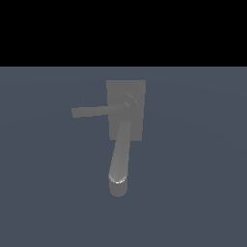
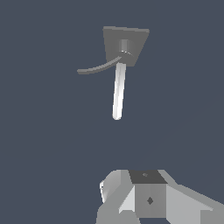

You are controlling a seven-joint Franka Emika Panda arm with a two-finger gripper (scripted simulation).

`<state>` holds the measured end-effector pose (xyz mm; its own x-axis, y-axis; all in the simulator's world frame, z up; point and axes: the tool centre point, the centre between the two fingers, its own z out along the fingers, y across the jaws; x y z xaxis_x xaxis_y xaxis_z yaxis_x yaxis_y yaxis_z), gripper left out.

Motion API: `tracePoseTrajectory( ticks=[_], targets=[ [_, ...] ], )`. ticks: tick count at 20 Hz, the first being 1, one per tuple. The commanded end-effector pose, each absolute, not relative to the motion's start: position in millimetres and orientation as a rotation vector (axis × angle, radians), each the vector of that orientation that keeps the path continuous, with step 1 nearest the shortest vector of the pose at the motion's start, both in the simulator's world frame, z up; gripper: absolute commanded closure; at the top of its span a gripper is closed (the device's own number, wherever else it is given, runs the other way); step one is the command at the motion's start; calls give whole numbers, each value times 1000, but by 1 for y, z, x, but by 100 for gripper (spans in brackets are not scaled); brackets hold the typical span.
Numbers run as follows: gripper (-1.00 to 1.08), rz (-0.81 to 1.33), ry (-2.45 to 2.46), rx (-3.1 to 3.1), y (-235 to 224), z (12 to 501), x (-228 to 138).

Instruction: Turn on the faucet by rotating a designated handle.

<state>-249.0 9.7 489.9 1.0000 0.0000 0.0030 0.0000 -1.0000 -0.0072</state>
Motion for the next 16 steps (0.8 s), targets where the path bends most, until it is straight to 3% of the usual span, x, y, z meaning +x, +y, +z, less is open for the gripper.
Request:
tracePoseTrajectory(
  ticks=[1, 16],
  targets=[
    [108, -5, 0, -3134, 10, 490, -249],
    [108, 67, -20, -3187, 2, 467, -231]
  ],
)
